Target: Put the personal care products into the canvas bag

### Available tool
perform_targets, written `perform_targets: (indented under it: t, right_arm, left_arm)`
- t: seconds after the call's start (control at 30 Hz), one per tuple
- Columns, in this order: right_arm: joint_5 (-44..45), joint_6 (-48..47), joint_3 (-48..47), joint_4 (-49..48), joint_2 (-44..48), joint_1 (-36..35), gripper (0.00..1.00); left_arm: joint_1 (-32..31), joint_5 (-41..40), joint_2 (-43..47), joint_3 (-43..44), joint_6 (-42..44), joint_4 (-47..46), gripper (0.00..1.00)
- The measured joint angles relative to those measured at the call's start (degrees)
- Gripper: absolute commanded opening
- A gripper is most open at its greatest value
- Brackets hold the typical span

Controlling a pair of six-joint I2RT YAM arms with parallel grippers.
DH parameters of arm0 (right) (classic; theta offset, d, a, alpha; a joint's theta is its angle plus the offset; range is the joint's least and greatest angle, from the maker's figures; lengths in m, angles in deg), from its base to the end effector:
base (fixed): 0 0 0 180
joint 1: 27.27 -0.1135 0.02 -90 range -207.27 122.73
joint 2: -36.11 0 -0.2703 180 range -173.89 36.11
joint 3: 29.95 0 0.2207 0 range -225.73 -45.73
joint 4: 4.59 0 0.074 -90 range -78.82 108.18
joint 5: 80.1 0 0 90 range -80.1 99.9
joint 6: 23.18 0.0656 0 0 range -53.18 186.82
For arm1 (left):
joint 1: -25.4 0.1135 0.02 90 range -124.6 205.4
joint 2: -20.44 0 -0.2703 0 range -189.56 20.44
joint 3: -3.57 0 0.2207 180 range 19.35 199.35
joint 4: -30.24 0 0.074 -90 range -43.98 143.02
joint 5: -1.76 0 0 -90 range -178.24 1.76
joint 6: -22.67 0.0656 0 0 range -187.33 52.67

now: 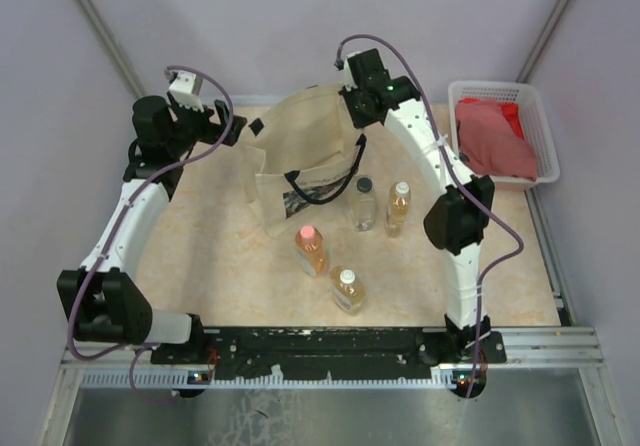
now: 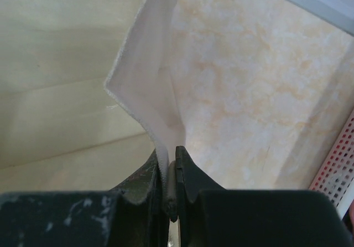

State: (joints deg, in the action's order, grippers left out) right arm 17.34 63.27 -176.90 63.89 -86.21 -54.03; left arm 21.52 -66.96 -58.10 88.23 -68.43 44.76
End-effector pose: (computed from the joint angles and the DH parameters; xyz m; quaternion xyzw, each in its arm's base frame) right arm 0.4194 0.2020 0.3376 -0.2155 0.8928 0.0202 0.3951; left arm 0.3171 -0.0454 0.3822 0.1387 0.7408 -0.1675 0.6355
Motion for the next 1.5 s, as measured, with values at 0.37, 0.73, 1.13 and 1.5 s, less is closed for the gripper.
perform_targets:
  t: [0.37, 0.73, 1.13, 1.5]
  right_arm:
    - [0.70, 6.51, 0.44, 8.70, 2.27, -5.38, 0.47]
    - [8.17, 7.06, -0.11, 12.46, 2.27, -6.23, 0.99]
    - [14.40, 16.31, 7.96, 15.21, 13.51, -1.27, 0.99]
    - [14.12, 23.63, 29.38, 12.66, 27.67, 0.33, 0.99]
  left_arm:
    - [-0.15, 8.92, -3.30, 0.04, -3.02, -3.50, 1.00]
    - [-0.15, 8.98, -5.03, -0.02, -1.16, -2.56, 1.00]
    - [-0.15, 11.06, -8.33, -1.40, -0.13, -3.80, 1.00]
    - [-0.26, 15.69, -10.05, -1.88, -0.15, -6.54, 0.58]
